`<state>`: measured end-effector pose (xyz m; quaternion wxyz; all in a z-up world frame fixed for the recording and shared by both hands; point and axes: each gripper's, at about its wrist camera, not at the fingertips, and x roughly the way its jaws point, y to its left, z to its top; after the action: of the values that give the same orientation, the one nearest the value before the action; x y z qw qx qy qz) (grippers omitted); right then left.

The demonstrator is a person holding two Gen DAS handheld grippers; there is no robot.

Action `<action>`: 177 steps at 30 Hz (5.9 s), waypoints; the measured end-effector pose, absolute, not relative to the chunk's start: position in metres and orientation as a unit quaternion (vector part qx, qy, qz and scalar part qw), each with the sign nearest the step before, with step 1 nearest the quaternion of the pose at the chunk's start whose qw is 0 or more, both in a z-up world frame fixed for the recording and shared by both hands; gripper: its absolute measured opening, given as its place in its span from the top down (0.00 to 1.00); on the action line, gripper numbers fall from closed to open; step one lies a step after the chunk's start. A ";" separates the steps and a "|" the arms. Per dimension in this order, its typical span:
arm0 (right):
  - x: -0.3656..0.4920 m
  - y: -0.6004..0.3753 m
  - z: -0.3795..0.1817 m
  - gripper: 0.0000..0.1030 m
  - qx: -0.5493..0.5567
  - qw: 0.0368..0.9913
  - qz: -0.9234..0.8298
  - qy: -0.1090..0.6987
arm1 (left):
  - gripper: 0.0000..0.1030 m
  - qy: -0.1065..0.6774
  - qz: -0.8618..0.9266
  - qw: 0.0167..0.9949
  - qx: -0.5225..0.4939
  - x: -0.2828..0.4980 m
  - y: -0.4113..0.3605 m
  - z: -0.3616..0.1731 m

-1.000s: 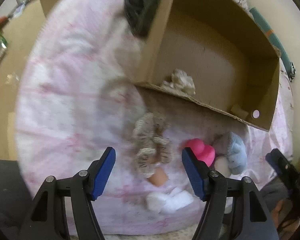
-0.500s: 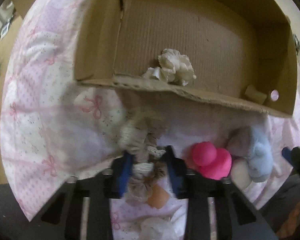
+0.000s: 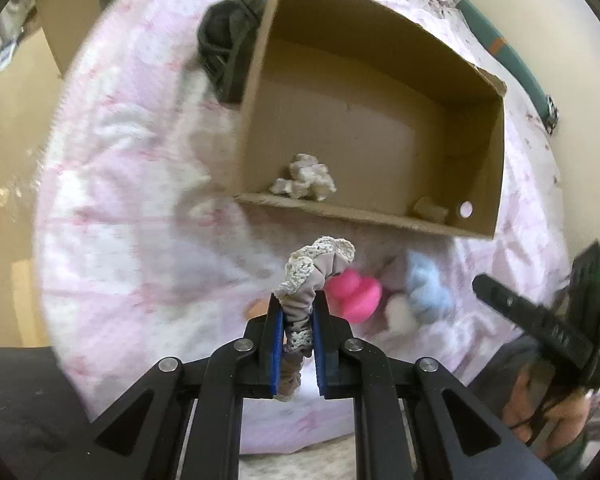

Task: Organize soft objects
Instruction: 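Hold the lace scrunchie in the left tool while the right tool grasps the blue scrunchie, then carry both scrunchies over the box and release them inside, then withdraw both open tools from the box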

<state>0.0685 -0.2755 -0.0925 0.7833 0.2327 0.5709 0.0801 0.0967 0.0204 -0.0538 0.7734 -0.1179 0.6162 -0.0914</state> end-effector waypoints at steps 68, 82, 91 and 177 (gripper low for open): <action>0.085 -0.236 -0.015 0.79 0.206 0.829 0.211 0.475 | 0.89 0.513 -0.057 0.855 -0.059 0.122 -0.001 0.003; 0.131 -0.259 -0.056 0.79 0.212 0.835 0.147 0.487 | 0.89 0.517 -0.067 0.853 -0.023 0.166 -0.019 -0.044; 0.137 -0.251 -0.074 0.77 0.181 0.829 0.140 0.511 | 0.89 0.520 -0.062 0.851 -0.037 0.169 -0.019 -0.053; 0.074 -0.243 -0.032 0.12 0.109 0.865 0.100 0.480 | 0.34 0.483 -0.039 0.875 -0.013 0.082 -0.001 -0.009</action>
<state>0.0744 -0.2428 -0.0319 0.8646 0.1094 0.4800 0.1002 0.0820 -0.0014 -0.0086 0.8745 -0.0132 0.4833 -0.0385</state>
